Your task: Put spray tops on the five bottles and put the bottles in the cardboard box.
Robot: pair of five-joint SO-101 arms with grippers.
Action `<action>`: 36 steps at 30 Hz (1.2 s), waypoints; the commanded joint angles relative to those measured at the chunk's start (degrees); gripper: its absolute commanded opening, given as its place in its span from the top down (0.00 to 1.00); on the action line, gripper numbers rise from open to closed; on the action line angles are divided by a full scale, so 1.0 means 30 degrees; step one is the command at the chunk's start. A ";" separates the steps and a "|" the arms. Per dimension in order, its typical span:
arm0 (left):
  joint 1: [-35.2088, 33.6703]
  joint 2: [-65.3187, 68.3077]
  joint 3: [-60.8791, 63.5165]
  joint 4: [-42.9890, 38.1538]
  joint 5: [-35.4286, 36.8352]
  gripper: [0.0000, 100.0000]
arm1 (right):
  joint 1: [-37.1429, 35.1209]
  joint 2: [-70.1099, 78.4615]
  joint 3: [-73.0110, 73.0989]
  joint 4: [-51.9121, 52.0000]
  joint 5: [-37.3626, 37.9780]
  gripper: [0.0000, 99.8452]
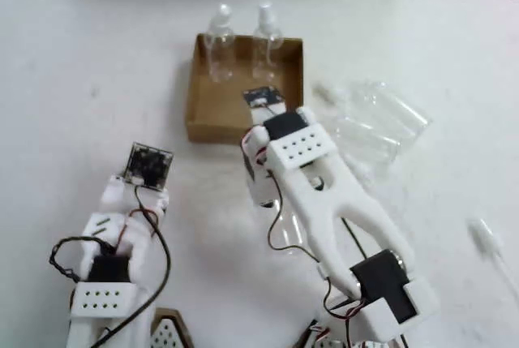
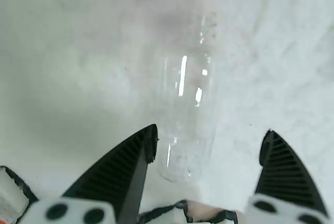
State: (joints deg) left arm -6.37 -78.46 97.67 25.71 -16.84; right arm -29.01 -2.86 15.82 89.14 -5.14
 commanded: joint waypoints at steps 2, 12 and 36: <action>0.0659 -0.0278 -0.0205 -0.0088 0.0059 0.96 | 0.1480 -0.1626 -0.1407 0.1802 0.0850 0.72; 0.1832 -0.0190 -0.7033 0.6212 0.1905 0.96 | 0.5729 -0.6725 0.3634 -0.0484 0.3516 0.96; 0.8659 1.0974 -1.5824 0.9407 0.8498 0.90 | 0.7018 -0.0952 0.7443 -0.4791 0.5216 0.98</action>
State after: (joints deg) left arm 18.15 -47.87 53.27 53.93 5.58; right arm -8.09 -3.82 38.24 75.25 9.80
